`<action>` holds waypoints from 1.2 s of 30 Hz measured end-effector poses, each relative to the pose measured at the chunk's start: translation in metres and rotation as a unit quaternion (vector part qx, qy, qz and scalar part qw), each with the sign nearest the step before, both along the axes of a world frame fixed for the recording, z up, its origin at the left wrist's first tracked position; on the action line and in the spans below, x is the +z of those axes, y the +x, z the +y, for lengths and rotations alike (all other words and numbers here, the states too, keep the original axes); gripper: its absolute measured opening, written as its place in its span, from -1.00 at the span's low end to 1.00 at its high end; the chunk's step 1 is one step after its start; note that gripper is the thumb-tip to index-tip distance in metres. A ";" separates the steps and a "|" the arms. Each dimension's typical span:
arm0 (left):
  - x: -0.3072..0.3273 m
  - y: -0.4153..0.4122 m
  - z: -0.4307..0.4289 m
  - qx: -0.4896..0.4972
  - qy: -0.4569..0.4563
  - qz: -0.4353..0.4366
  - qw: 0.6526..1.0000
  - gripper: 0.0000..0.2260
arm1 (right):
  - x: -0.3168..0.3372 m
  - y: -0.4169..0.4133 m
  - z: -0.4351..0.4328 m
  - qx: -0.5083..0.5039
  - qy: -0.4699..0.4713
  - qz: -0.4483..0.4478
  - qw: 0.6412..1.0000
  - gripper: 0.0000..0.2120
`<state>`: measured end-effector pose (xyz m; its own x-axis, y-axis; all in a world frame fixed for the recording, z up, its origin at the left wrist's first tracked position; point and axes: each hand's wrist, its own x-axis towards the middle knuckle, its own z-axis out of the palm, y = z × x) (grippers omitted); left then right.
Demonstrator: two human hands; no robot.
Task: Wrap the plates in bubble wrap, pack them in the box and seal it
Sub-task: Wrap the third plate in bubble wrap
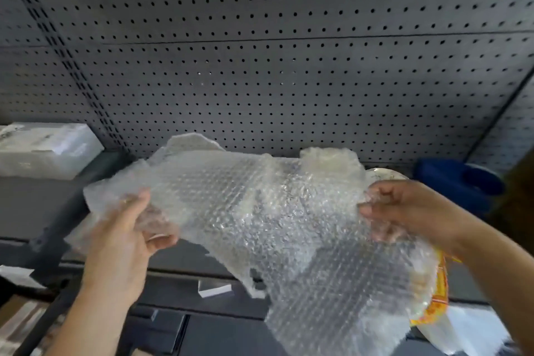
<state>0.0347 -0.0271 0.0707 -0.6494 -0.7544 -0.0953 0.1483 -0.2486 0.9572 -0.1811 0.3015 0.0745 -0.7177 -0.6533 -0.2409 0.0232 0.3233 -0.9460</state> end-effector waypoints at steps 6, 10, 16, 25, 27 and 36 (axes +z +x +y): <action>-0.052 0.009 -0.003 -0.127 -0.024 -0.250 0.960 -0.88 | 0.002 -0.033 0.020 -0.039 0.114 0.146 0.982 -0.95; -0.057 0.005 -0.012 -0.133 -0.031 -0.320 0.937 -0.71 | 0.025 -0.032 0.023 -0.066 0.107 0.246 0.961 -0.89; -0.037 -0.001 -0.004 -0.224 -0.021 -0.325 0.919 -0.04 | 0.091 0.024 0.025 -0.073 -0.006 0.542 0.837 -0.78; -0.021 -0.034 0.021 -0.346 0.042 -0.102 0.932 0.24 | 0.006 0.100 0.008 0.158 0.066 0.656 0.735 -0.82; -0.027 -0.037 0.035 -0.314 -0.015 -0.131 0.940 0.26 | -0.030 0.103 0.001 0.209 0.124 0.630 0.737 -0.85; -0.104 -0.031 0.095 -0.187 -0.341 -0.234 0.891 0.27 | -0.118 0.113 -0.037 0.258 0.148 0.522 0.800 -0.72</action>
<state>0.0033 0.0681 -0.0333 -0.8771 -0.4797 -0.0239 -0.2775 0.4655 0.8404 -0.0681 0.2644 -0.0437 -0.2822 -0.9526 0.1140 -0.9374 0.2485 -0.2438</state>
